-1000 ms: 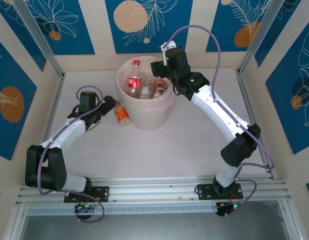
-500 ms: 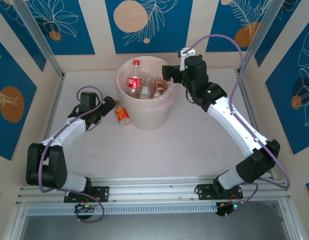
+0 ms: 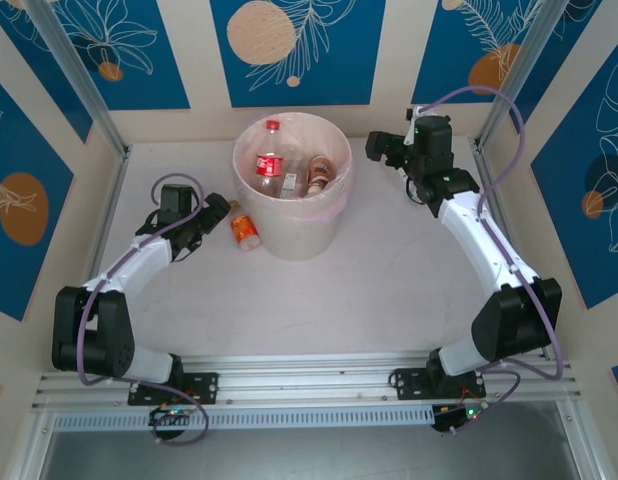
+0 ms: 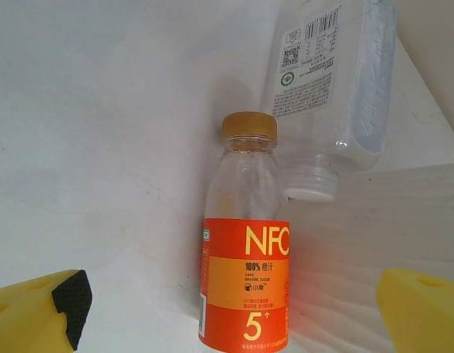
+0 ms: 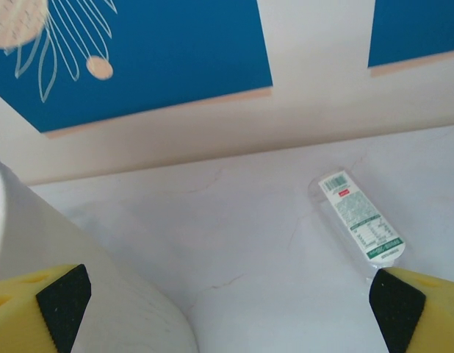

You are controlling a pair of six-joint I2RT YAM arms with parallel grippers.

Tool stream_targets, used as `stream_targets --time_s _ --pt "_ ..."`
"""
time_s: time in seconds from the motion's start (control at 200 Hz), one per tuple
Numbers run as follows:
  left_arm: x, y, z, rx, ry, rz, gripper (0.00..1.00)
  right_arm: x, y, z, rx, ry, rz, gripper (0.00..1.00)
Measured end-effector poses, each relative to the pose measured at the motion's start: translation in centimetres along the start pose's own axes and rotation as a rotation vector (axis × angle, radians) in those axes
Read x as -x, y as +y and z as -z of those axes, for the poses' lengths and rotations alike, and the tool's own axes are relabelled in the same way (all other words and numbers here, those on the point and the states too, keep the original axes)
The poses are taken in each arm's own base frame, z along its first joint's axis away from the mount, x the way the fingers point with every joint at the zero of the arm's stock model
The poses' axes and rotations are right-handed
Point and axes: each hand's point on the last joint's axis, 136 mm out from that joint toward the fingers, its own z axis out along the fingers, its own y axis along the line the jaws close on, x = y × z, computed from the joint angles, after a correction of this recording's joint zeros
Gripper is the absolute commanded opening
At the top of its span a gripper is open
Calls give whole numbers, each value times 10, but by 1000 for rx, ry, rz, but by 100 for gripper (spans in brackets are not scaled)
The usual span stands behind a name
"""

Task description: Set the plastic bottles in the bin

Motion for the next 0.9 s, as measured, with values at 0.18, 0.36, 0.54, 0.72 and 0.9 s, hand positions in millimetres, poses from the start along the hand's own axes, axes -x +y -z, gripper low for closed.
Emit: stream_targets --time_s 0.18,0.36,0.54,0.72,0.9 --pt "0 0 0 2 2 9 100 -21 -18 -28 -25 69 -16 99" --pt "-1 0 1 -2 4 9 100 -33 -56 -70 -69 157 -53 99" --pt "-1 -10 10 -43 12 17 100 -50 -87 -117 -65 277 -42 99" --pt "-4 -16 17 -81 21 42 100 -61 -105 -165 -65 414 60 99" --pt "-19 -8 25 -107 50 54 100 -85 -126 -196 -101 537 227 100"
